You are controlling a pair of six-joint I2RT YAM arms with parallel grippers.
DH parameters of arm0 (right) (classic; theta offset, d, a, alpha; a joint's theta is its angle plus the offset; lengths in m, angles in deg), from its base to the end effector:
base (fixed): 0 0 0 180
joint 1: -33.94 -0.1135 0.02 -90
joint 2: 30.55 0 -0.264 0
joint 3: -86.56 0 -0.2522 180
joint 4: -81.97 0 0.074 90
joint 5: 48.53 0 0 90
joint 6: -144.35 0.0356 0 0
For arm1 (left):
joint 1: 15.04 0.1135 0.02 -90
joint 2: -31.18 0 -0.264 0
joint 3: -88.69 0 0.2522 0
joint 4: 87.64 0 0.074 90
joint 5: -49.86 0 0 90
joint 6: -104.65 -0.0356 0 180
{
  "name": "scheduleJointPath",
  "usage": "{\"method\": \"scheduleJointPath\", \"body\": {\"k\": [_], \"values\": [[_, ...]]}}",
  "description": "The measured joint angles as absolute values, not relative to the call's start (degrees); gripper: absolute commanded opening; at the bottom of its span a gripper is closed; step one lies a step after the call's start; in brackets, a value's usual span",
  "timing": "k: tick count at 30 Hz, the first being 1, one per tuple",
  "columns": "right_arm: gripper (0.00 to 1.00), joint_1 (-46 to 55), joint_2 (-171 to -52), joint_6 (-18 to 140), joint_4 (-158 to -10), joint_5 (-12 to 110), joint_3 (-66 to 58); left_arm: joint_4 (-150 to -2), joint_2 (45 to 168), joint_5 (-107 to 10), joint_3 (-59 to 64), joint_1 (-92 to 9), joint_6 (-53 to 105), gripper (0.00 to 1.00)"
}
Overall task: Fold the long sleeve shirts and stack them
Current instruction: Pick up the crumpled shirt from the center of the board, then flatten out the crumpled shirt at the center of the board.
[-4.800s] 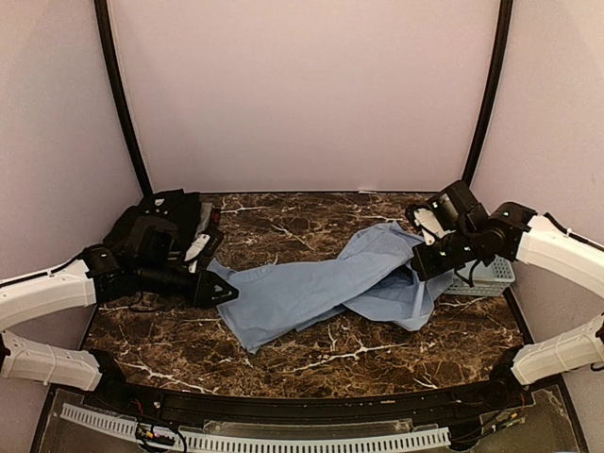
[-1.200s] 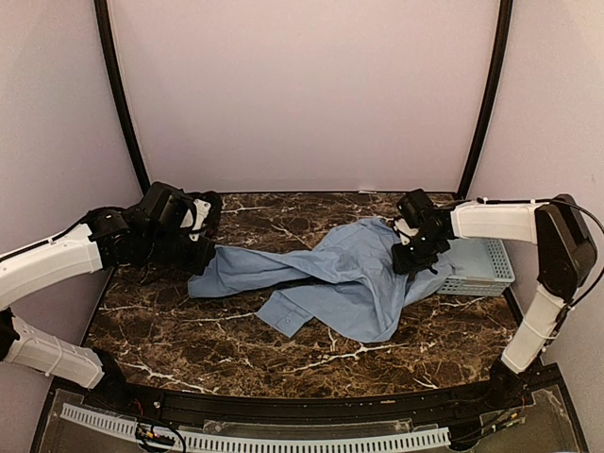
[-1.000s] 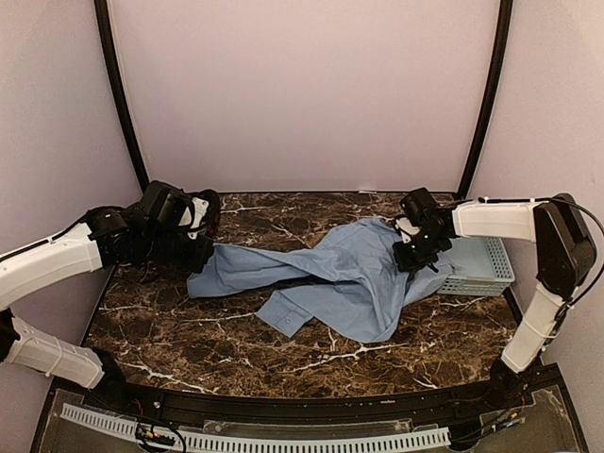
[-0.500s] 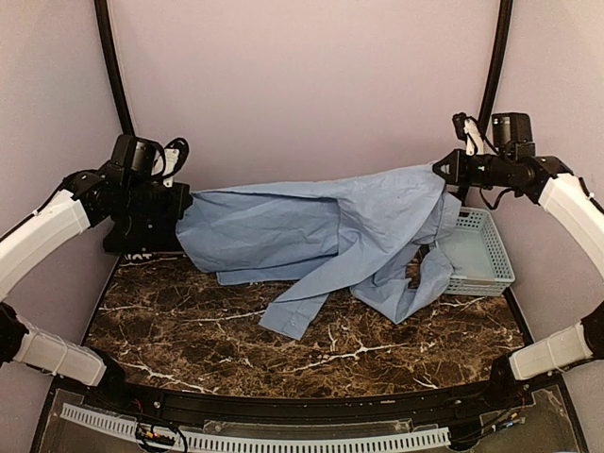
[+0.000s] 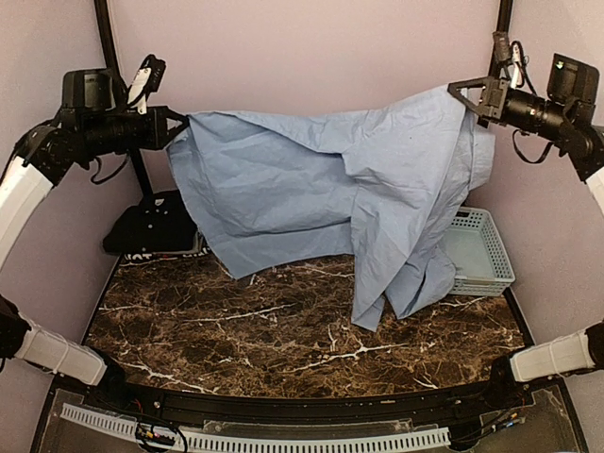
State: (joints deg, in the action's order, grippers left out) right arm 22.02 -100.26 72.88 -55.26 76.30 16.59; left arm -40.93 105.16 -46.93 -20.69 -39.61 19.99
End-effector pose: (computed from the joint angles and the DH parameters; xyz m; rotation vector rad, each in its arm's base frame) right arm 0.2148 0.0661 0.5199 -0.3903 1.6355 0.8925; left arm 0.2347 -0.1119 0.4919 0.3848 1.7502 -0.4813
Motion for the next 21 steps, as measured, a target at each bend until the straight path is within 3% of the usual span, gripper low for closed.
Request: {"method": "scheduleJointPath", "body": {"k": [9, 21], "values": [[0.00, 22.0, -92.1, 78.6, -53.1, 86.9, 29.4, -38.3, 93.0, -56.2, -30.2, -39.6, 22.4, 0.00], [0.00, 22.0, -82.4, 93.5, -57.1, 99.0, 32.0, -31.7, 78.8, -63.6, -34.6, -39.6, 25.6, 0.00]]}}
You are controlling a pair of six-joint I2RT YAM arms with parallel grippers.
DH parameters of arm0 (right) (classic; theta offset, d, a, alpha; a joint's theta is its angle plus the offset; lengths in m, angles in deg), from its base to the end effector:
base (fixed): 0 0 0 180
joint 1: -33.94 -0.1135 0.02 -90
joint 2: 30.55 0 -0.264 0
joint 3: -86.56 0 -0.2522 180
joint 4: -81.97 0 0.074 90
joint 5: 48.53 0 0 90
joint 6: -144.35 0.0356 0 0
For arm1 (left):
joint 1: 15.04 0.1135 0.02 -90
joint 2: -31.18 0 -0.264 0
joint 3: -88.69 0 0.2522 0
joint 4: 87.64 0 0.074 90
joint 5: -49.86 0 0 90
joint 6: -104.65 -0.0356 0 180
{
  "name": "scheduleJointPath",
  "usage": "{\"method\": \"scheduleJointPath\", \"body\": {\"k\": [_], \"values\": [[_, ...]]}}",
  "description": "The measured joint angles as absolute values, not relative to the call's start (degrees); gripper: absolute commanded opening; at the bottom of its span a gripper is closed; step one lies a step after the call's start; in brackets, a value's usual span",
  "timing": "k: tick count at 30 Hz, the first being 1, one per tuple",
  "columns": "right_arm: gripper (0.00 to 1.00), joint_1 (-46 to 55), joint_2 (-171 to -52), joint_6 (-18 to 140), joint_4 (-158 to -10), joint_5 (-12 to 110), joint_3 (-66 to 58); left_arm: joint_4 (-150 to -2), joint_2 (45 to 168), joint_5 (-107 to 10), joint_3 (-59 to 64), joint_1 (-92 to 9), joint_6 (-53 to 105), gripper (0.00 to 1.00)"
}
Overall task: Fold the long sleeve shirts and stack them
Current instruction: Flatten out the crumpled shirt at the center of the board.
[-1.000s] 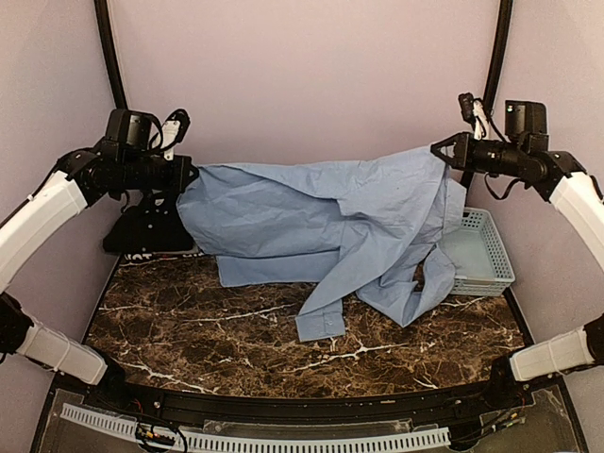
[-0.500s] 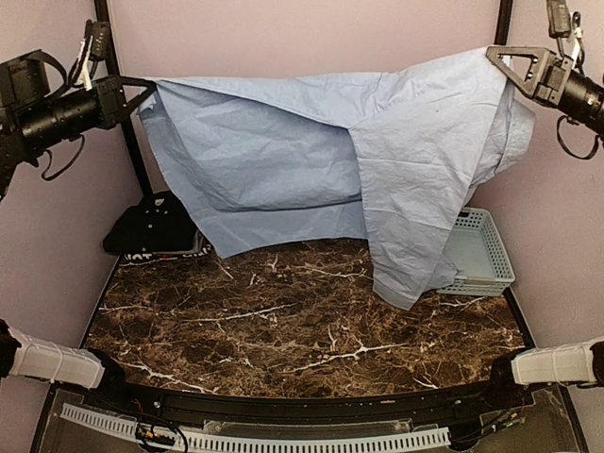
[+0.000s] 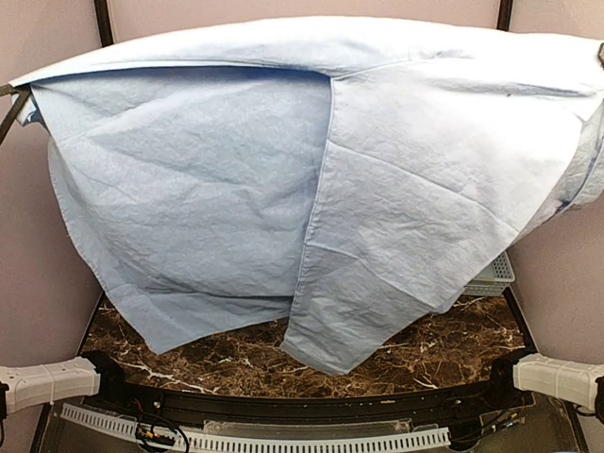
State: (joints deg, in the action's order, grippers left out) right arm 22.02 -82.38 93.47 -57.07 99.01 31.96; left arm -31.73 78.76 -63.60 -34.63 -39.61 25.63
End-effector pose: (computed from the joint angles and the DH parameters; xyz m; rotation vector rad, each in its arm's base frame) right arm 0.0003 0.0308 0.6131 -0.7235 1.1812 1.2543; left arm -0.0019 -0.0147 0.5890 0.5109 1.1884 -0.7844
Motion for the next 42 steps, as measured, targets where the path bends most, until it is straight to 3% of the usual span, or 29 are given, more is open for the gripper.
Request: {"method": "scheduleJointPath", "body": {"k": [7, 19, 26, 32, 42], "values": [[0.00, 22.0, -81.4, 94.3, -56.2, 97.7, 32.4, -28.6, 79.8, -60.9, -36.2, -39.6, 26.3, 0.00], [0.00, 22.0, -93.6, 83.3, -46.4, 81.0, 27.6, -28.8, 95.5, -34.1, -30.5, -39.6, 22.6, 0.00], [0.00, 22.0, -100.3, 81.7, -46.5, 80.6, 27.1, -28.5, 102.2, -23.3, -38.4, -39.7, 19.2, 0.00], [0.00, 22.0, -100.3, 80.5, -46.6, 81.0, 27.1, -28.6, 103.5, -24.6, -41.8, -39.7, 18.0, 0.00], [0.00, 22.0, -91.3, 82.3, -47.0, 90.1, 28.2, -27.3, 92.2, -40.7, -36.7, -39.6, 18.4, 0.00]]}}
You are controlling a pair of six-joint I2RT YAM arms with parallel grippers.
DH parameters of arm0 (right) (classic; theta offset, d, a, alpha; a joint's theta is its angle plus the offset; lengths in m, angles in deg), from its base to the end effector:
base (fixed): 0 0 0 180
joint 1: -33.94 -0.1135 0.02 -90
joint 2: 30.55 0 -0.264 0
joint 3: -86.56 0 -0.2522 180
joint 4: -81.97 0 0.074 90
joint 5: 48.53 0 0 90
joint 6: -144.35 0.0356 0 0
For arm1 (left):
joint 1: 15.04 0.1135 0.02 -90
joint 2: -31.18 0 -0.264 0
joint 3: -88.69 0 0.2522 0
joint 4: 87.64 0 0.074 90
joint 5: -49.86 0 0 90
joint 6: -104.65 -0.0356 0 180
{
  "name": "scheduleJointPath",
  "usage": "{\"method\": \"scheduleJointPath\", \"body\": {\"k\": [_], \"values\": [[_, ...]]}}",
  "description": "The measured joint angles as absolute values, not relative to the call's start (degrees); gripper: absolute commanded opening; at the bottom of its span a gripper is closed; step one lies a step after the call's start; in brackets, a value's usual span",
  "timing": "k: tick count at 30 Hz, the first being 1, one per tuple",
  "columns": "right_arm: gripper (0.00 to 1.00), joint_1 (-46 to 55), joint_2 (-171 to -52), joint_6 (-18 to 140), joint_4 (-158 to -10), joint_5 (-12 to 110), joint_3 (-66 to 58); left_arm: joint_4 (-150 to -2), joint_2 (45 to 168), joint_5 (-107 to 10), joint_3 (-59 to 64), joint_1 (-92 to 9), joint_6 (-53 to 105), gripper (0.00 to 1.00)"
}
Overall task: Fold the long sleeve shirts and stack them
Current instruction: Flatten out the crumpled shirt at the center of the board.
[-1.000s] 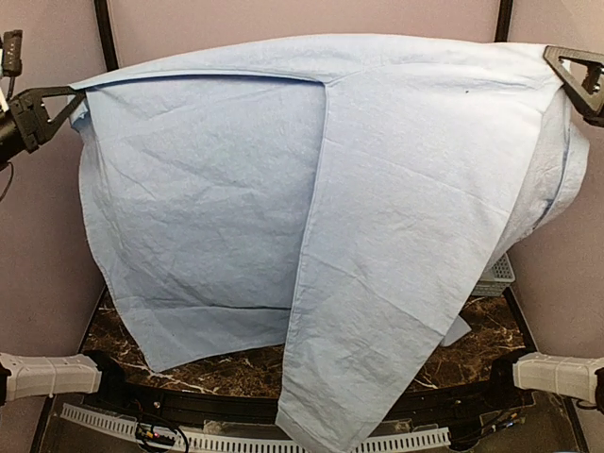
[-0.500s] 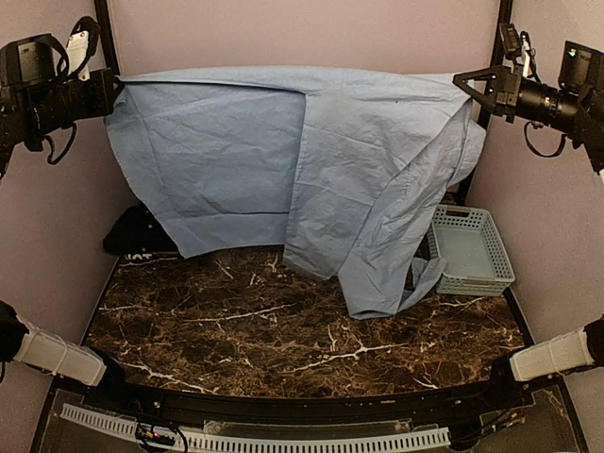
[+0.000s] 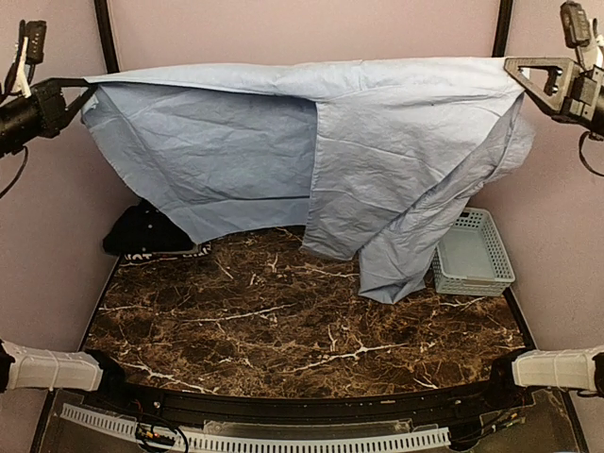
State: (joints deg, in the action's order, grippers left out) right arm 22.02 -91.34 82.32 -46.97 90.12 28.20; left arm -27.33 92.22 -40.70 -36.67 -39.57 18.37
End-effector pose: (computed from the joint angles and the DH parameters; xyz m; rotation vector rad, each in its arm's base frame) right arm 0.1022 0.0489 0.5808 -0.5411 1.4709 1.1461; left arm 0.1006 -0.0463 0.5794 0.2813 1.4877 -0.4035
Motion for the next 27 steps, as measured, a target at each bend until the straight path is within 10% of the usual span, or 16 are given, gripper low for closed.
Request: {"method": "scheduleJointPath", "body": {"k": [14, 27], "values": [[0.00, 22.0, -82.5, 94.0, -53.5, 101.3, 31.1, -23.9, 81.6, -57.0, -42.7, -39.7, 22.8, 0.00], [0.00, 22.1, -96.0, 81.4, -52.7, 72.5, 5.1, -35.8, 101.6, -35.3, -16.3, -38.9, 23.3, 0.00]]}}
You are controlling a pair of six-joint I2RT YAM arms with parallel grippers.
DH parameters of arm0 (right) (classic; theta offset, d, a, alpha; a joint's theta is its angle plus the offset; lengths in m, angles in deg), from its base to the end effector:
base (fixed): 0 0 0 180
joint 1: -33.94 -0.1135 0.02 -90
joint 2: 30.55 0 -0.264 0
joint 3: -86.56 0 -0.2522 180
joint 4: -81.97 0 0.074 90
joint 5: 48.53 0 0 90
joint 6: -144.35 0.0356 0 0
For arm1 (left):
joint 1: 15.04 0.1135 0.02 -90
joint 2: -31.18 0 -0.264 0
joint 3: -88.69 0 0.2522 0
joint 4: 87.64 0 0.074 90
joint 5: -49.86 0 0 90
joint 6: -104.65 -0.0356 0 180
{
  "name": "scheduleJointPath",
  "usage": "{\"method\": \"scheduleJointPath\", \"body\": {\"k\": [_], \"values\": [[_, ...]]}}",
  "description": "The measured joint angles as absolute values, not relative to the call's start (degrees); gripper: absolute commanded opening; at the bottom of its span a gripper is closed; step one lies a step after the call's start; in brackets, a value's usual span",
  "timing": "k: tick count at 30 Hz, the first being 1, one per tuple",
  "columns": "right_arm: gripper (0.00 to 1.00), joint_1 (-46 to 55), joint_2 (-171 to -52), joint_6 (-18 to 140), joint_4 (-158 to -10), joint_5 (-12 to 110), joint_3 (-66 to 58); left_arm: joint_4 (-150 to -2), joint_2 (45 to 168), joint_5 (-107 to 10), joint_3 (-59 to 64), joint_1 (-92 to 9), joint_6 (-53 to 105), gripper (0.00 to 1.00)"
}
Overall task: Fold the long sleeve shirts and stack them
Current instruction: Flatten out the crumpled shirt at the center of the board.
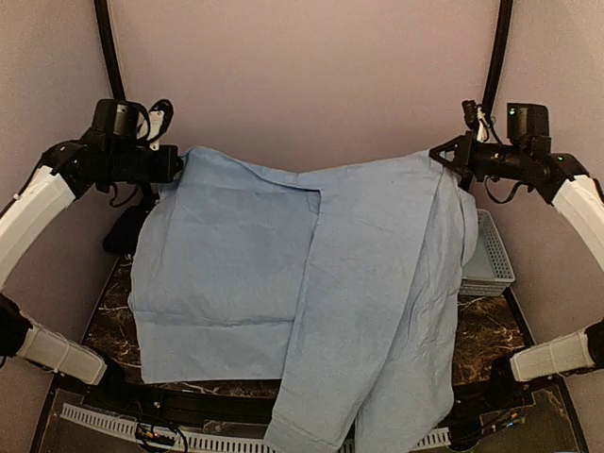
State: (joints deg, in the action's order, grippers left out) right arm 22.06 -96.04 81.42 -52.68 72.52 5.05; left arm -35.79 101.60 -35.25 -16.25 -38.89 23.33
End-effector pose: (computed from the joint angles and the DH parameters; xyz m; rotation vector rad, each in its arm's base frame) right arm 0.2155 0.0641 0.4687 -0.1623 1.8531 0.9625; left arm 0.2242 -0.0958 0.4725 0.1899 1.8742 -0.3107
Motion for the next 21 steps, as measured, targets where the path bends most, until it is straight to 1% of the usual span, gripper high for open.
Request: {"method": "scheduleJointPath", "body": {"k": [4, 7, 10, 13, 17, 21], "values": [[0.00, 22.3, -108.8, 80.0, -58.4, 68.8, -7.5, -42.1, 113.1, -33.1, -2.2, -36.4, 24.5, 0.00], [0.00, 22.3, -119.7, 79.0, -62.2, 68.8, -10.1, -44.3, 121.6, -31.9, 2.3, -34.0, 25.2, 0.00], [0.00, 22.2, -130.4, 78.3, -67.9, 69.3, -9.7, -47.2, 128.1, -30.1, 2.4, -32.4, 25.4, 0.00], [0.00, 22.2, -137.2, 78.1, -71.9, 69.1, -9.1, -50.3, 130.9, -29.1, 1.8, -31.6, 25.3, 0.00], [0.00, 22.0, -140.6, 77.9, -74.1, 68.2, -8.3, -53.5, 134.7, -28.5, -2.2, -31.2, 24.8, 0.00], [0.00, 22.0, -141.7, 77.0, -75.6, 67.1, -4.3, -55.9, 138.6, -28.2, -6.8, -31.1, 23.8, 0.00]]}}
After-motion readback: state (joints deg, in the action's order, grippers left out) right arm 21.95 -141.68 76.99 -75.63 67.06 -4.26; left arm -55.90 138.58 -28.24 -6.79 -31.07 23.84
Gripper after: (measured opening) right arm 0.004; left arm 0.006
